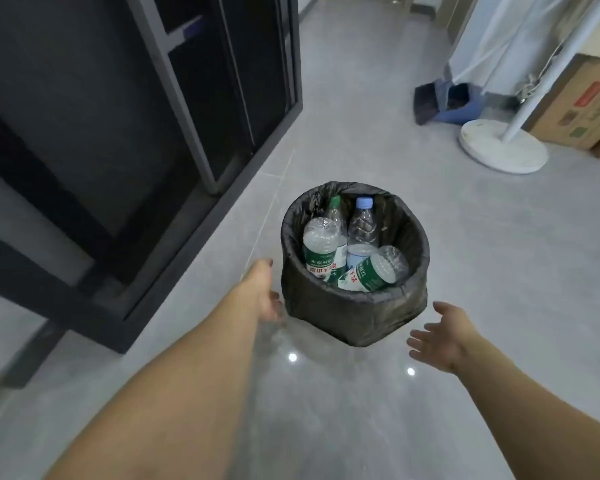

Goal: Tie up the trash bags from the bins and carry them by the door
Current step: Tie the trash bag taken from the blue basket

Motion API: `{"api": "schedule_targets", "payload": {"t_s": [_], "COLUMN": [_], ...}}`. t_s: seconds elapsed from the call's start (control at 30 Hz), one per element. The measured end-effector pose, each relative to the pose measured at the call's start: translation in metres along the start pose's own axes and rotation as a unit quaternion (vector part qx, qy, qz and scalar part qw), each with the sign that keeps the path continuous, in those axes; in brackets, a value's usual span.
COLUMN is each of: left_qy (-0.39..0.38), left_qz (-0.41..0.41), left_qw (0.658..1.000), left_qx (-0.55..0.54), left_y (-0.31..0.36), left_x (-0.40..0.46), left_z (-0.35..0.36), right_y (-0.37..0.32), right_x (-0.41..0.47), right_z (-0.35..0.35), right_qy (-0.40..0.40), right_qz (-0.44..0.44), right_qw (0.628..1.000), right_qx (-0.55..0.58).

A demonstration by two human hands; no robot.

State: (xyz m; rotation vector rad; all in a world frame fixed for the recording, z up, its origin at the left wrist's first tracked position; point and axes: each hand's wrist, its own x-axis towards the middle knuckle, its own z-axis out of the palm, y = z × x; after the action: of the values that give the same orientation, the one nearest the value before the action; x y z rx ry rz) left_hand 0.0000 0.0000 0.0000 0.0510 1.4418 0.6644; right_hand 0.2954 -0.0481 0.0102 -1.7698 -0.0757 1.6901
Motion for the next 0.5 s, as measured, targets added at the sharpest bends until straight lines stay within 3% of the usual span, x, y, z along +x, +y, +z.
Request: {"api": "schedule_targets", "payload": {"t_s": [0.2, 0.5], "left_qy": [-0.016, -0.036], "left_qz": [-0.026, -0.024], "left_qw": [0.999, 0.997], "left_qx": [-0.011, -0.058], "left_y": [-0.023, -0.038], "left_x": [0.009, 0.022], "left_z": [-0.004, 0.001], "right_y": [0.014, 0.028], "right_x": [0.006, 0.020], "right_z": [0.017, 0.024], "right_qy": [-0.042, -0.069], "right_qz": [0.027, -0.012], "right_qw": [0.997, 0.985], "right_qx": [0.063, 0.157]}}
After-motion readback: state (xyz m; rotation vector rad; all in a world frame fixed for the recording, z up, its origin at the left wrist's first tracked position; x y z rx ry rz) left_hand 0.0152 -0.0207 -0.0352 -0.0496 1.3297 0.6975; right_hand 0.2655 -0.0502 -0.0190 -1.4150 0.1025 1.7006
